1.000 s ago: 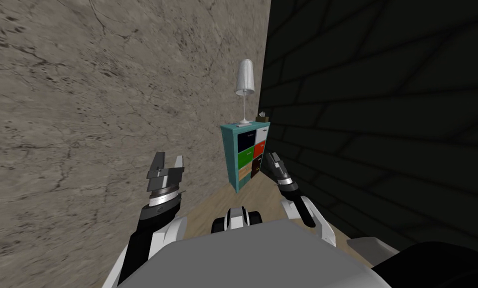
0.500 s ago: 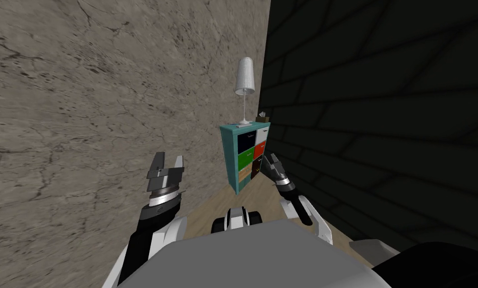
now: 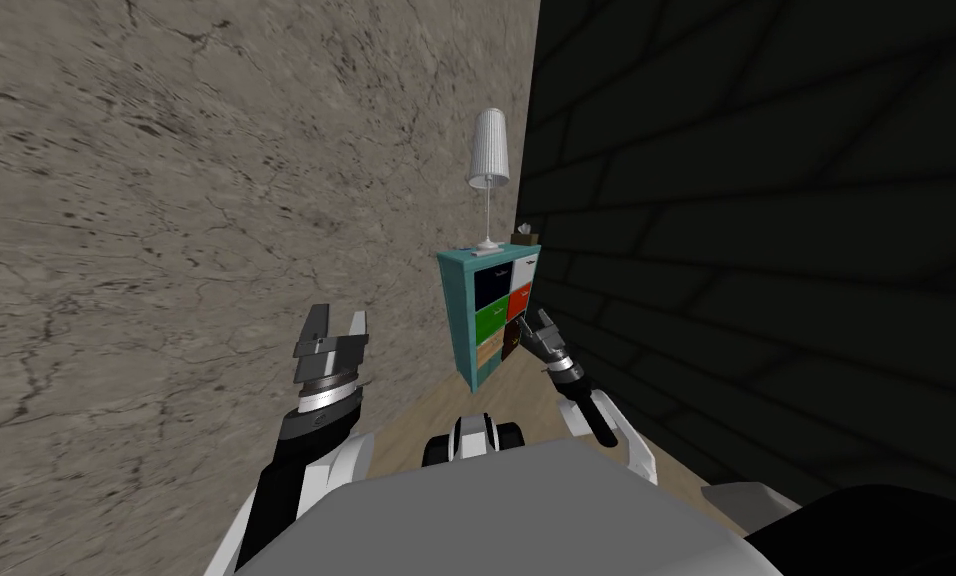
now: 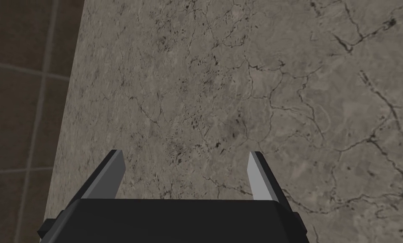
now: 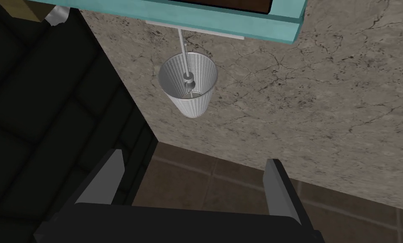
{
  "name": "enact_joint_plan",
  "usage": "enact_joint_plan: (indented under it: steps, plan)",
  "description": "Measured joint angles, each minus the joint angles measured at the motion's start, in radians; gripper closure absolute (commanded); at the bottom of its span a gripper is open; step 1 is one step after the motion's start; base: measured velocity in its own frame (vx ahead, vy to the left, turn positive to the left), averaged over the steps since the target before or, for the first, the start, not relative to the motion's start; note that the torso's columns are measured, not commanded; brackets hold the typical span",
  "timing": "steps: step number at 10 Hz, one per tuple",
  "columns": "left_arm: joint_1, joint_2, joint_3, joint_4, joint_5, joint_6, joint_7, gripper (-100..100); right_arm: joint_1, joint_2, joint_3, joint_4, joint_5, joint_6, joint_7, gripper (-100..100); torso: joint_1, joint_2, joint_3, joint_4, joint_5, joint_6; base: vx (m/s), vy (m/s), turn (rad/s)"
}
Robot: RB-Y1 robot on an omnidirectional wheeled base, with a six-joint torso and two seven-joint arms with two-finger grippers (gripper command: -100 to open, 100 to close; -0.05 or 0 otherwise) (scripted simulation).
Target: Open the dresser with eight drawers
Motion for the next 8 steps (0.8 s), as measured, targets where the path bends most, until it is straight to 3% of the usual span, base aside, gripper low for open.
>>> enact_joint_plan:
  steps: [8]
  plan:
    - [0.000,0.000,0.000,0.000,0.000,0.000,0.000,0,-0.029,-0.019,0.016,0.080,0.074,-0.014,0.201,-100,0.000,0.000,0.000,0.000,0.000,0.000,0.045,0.002,-0.028]
